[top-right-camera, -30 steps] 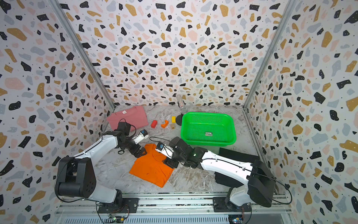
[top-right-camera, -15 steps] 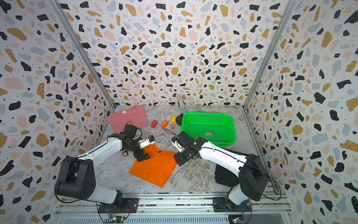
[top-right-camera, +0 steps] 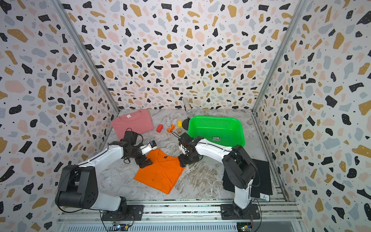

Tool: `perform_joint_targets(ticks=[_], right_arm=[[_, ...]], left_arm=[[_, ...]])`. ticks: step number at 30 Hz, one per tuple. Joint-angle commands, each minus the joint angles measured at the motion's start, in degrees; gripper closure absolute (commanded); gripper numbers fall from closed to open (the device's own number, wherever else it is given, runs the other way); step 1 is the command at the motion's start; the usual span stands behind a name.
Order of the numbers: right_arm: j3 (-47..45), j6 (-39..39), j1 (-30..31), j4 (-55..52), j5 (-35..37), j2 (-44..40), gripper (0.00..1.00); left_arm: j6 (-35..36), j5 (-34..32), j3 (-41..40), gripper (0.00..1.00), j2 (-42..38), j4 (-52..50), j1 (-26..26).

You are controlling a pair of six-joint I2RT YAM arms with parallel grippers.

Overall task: Put the folded t-shirts into the basket
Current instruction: Pick up the T-shirt from the center of the board.

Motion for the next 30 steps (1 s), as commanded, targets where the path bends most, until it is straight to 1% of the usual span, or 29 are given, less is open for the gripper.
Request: perform_joint_targets(ticks=[1,6,10,14,20,23,26,30], right_arm=[[2.43,1.6,-0.69,-1.04,-2.73,1.92,0.32],[3.9,3.04,-1.27,-0.1,-7.76,5.13,0.38],[2.06,4.72,-1.86,1.3,-7.01,4.96,0.4],[-0.18,5.46,-2.33,3.18,-8.94,4.43,0.41],[-3.14,4.27,-3.11,9.65,-14.42,4.37,0.44],[-5.19,3.92,-4.02,14.21,-17.81,3.78,0.44],[-8.8,6.37,-5.88,20.35,-22.66,3.13,0.44],[-12.34,7.94,-7.25,25.32,-24.62,1.38,0.44]], left_arm=[[0.74,-0.16,-1.8,0.0,-0.62,0.52,0.35],[0.35,-0.71,-1.94,0.0,-0.63,-0.14,0.43],[0.25,-0.19,-1.6,0.0,-0.88,-0.55,0.44],[0.31,2.24,-0.18,0.0,-0.84,-2.18,0.44],[-0.65,7.59,3.56,0.0,-0.43,-3.56,0.44],[0.88,9.86,3.42,0.0,-0.4,-2.87,0.11],[0.88,9.83,3.88,0.0,0.52,-3.21,-0.91],[0.97,8.41,3.13,0.0,1.11,-1.71,-1.95]])
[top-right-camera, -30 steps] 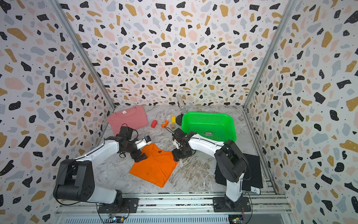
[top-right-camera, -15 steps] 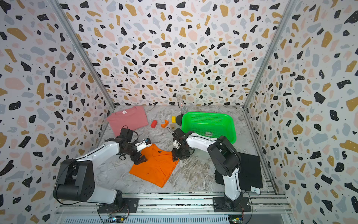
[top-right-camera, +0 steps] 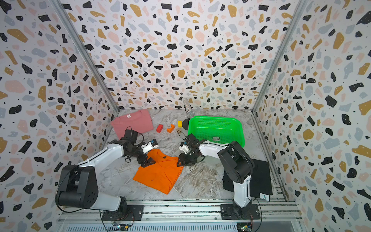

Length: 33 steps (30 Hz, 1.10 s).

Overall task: Put the folded t-shirts into the basket
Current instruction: Pick up the T-shirt from the center of the board.

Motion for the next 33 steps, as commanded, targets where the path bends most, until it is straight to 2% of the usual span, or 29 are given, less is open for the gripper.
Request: perform_joint_targets(ticks=[1,6,9,15,20,26,33], right_arm=[[-2.27,1.65,-0.79,4.32,-2.56,-1.71,0.44],[-3.31,1.78,-0.9,3.06,-0.11,-3.75,0.45],[-4.16,2.29,-1.26,1.97,1.84,-5.33,0.47],[-5.08,3.84,-1.86,0.37,6.01,-5.92,0.51],[-4.73,4.1,-1.85,0.93,8.37,-5.52,0.53],[-4.08,4.17,-1.77,4.1,5.47,-3.05,0.6],[-3.28,3.86,-1.49,4.75,2.19,-1.55,0.61]], left_arm=[[0.83,0.39,0.63,0.0,0.55,0.31,-0.95],[1.44,-0.63,0.42,0.0,0.41,0.66,-1.89],[3.3,-2.02,0.03,0.0,-0.41,1.13,-4.42],[8.48,-0.17,1.12,0.0,0.71,0.78,-8.22],[9.69,-2.35,-1.29,0.0,0.98,3.21,-9.81],[10.4,-4.41,-3.13,0.0,0.32,4.22,-10.12],[10.77,-4.44,-3.32,0.0,0.12,3.59,-10.24]])
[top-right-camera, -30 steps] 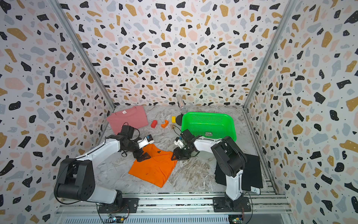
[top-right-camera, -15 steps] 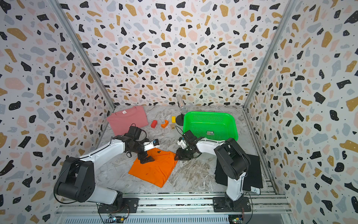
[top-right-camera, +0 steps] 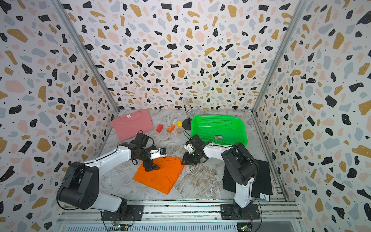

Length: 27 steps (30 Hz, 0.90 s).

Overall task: Put the folded t-shirts into the basket
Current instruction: Pick up the T-shirt from the center of the board.

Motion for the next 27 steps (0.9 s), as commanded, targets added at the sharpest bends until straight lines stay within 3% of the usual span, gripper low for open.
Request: perform_joint_targets(ticks=[1,5,10,14,21,27], right_arm=[[1.52,-0.09,0.18,-0.34,-1.34,1.25,0.61],[2.38,-0.3,0.39,-0.55,-3.4,2.97,0.67],[3.07,-1.86,0.48,-0.18,-3.82,2.17,0.86],[3.51,-5.9,0.52,-0.77,-3.53,-0.09,0.92],[6.07,-17.13,0.76,-4.84,-2.72,-5.47,0.94],[3.08,-23.62,2.35,-0.84,0.59,-9.13,0.95]], left_arm=[[1.11,-0.03,-0.69,0.0,-0.43,0.24,-0.34],[1.33,-0.11,-0.7,0.0,-0.18,0.27,-0.32],[0.73,1.91,1.48,0.0,-0.27,-2.1,-0.34],[3.91,4.06,5.01,0.0,0.35,-4.38,-1.14],[7.17,9.5,16.51,0.0,8.78,-7.89,-4.01],[1.78,15.86,20.97,0.0,14.12,-5.07,-4.18]])
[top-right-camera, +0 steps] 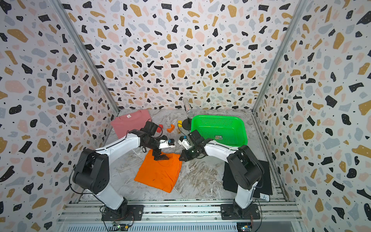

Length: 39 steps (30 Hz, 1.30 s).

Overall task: Put the folded t-shirts into the basket
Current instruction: Pick up the T-shirt from the center of the board.

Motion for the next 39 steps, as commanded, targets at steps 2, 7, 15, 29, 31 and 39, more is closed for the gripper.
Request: perform_joint_targets(ticks=[2,7,15,29,31,39], right_arm=[[-1.55,-7.21,1.28,1.97,3.34,-3.63,0.95],[-4.49,-8.83,1.45,6.67,4.86,-5.82,0.96],[-9.82,-12.16,1.58,15.49,5.58,-8.75,1.0],[-22.86,-25.25,1.6,41.6,4.67,-15.08,1.0],[-25.1,-27.66,1.64,47.43,4.16,-14.72,1.0],[-23.54,-27.02,1.62,48.47,4.01,-12.17,1.0]], left_arm=[[-2.96,7.64,1.75,0.0,2.03,-0.28,-0.15],[-5.97,10.72,2.46,0.0,2.36,-0.75,-0.15],[-1.63,15.1,7.17,0.02,5.27,-8.43,0.01],[16.07,13.57,14.18,0.11,11.41,-19.42,-1.04],[17.77,13.27,15.81,0.11,12.48,-21.06,-1.46],[25.48,11.3,18.31,0.23,15.04,-26.09,-3.48]])
